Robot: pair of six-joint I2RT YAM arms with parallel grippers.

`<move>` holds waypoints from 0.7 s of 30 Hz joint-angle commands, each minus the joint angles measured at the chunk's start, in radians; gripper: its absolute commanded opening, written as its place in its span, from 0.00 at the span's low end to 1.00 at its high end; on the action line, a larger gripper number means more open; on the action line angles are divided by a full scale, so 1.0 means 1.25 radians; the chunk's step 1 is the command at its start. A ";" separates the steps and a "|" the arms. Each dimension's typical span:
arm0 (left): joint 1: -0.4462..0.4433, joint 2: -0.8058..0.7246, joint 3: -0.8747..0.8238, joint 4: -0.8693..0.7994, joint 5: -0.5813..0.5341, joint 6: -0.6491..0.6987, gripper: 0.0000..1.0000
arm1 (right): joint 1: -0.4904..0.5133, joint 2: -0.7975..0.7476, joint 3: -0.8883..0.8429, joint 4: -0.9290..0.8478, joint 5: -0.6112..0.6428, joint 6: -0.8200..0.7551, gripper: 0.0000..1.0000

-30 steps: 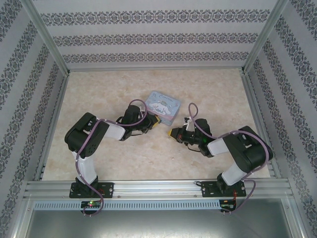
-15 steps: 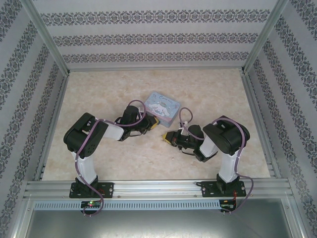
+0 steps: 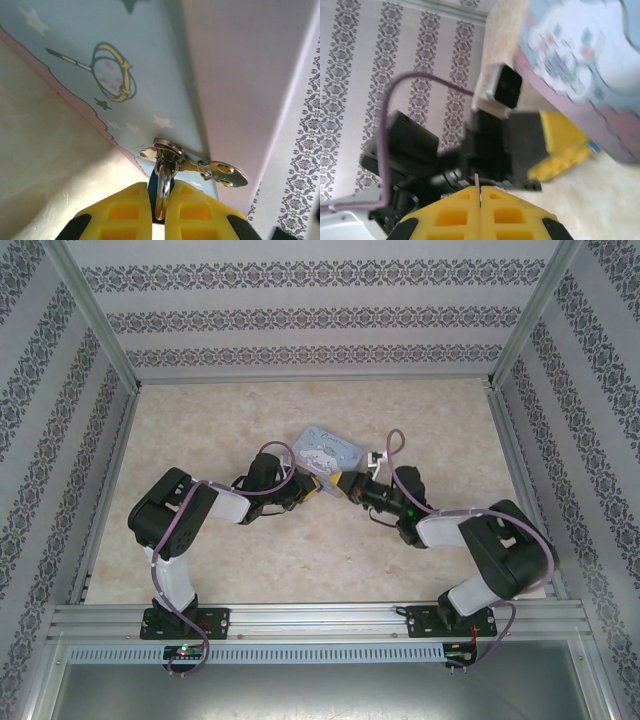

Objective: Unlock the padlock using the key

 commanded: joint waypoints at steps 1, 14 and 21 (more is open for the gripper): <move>0.009 -0.012 0.006 -0.039 -0.019 0.025 0.00 | -0.019 -0.039 0.073 -0.196 0.021 -0.112 0.00; 0.009 -0.004 0.005 -0.013 -0.016 0.055 0.00 | -0.032 0.065 0.233 -0.435 0.109 -0.225 0.00; 0.009 0.017 -0.007 0.044 -0.036 0.054 0.00 | -0.028 0.130 0.243 -0.390 0.103 -0.195 0.00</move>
